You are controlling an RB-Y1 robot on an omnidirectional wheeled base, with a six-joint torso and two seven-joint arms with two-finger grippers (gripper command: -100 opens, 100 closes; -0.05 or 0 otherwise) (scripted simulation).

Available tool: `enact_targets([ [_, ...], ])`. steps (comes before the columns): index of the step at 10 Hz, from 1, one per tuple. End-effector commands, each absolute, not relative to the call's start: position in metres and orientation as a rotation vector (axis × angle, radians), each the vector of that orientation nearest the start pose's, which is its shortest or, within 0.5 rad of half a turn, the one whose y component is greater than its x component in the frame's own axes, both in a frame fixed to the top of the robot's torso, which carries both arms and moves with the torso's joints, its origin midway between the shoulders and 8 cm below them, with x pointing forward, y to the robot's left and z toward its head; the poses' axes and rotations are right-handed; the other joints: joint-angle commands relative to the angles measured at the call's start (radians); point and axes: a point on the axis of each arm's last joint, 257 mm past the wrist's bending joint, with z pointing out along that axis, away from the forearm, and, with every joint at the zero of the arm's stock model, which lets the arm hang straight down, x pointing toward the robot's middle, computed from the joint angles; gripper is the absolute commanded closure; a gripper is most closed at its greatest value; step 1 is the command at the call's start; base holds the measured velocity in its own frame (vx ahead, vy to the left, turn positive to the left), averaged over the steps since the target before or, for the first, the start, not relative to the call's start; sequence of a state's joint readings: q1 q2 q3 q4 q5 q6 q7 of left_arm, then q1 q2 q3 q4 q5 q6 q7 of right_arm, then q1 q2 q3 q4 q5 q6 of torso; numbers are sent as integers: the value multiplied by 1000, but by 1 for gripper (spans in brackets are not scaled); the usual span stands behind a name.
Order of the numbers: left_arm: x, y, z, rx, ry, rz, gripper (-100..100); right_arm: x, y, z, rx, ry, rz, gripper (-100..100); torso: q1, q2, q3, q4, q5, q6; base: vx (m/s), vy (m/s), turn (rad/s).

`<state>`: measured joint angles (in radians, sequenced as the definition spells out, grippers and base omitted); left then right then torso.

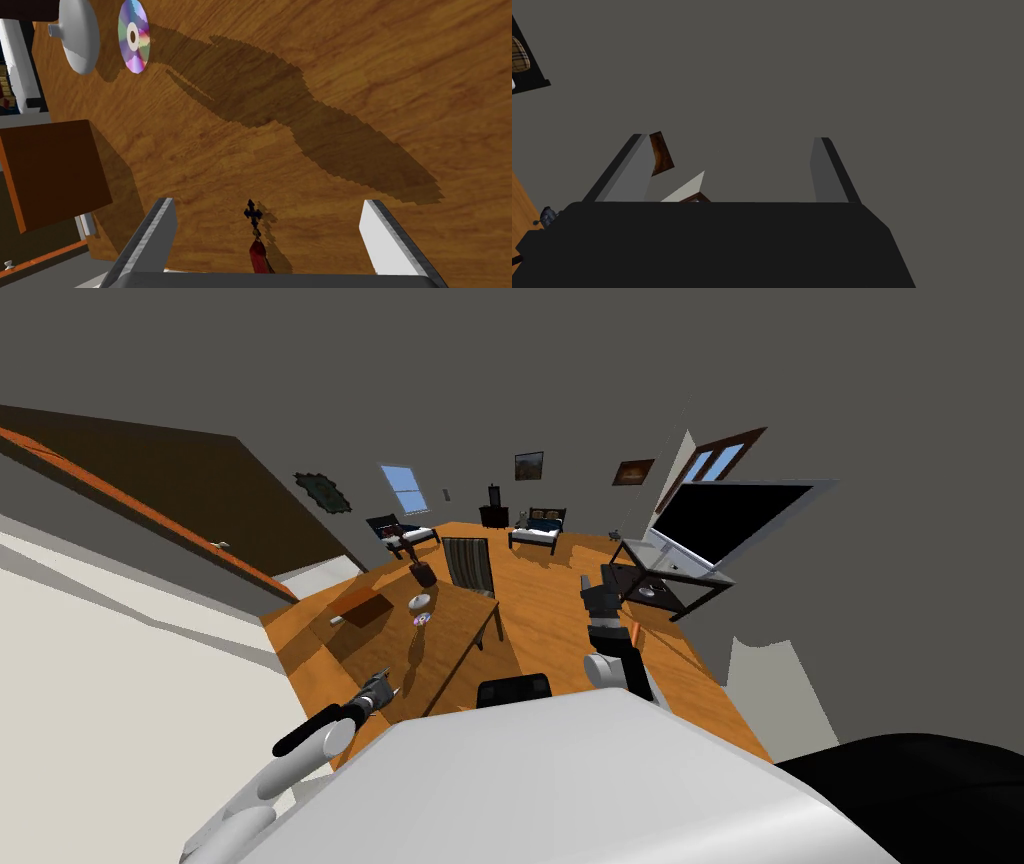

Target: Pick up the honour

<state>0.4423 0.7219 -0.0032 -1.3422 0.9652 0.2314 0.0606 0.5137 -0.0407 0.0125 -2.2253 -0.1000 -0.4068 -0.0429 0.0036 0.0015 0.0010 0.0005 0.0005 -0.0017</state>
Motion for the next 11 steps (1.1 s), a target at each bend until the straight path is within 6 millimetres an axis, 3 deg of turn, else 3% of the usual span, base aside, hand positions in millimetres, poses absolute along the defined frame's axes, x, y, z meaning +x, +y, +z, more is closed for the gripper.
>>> enact_targets([
  [1,255,556,-470,-2233,1241,-617,-100,366,-289,-24,845,681,1371,0,0,0,0,0,0,0,-10,40,-258],
  [11,168,616,-508,-2605,1030,-331,-100,366,-289,-24,845,681,1371,0,1,0,0,0,0,0,-25,52,-220],
])
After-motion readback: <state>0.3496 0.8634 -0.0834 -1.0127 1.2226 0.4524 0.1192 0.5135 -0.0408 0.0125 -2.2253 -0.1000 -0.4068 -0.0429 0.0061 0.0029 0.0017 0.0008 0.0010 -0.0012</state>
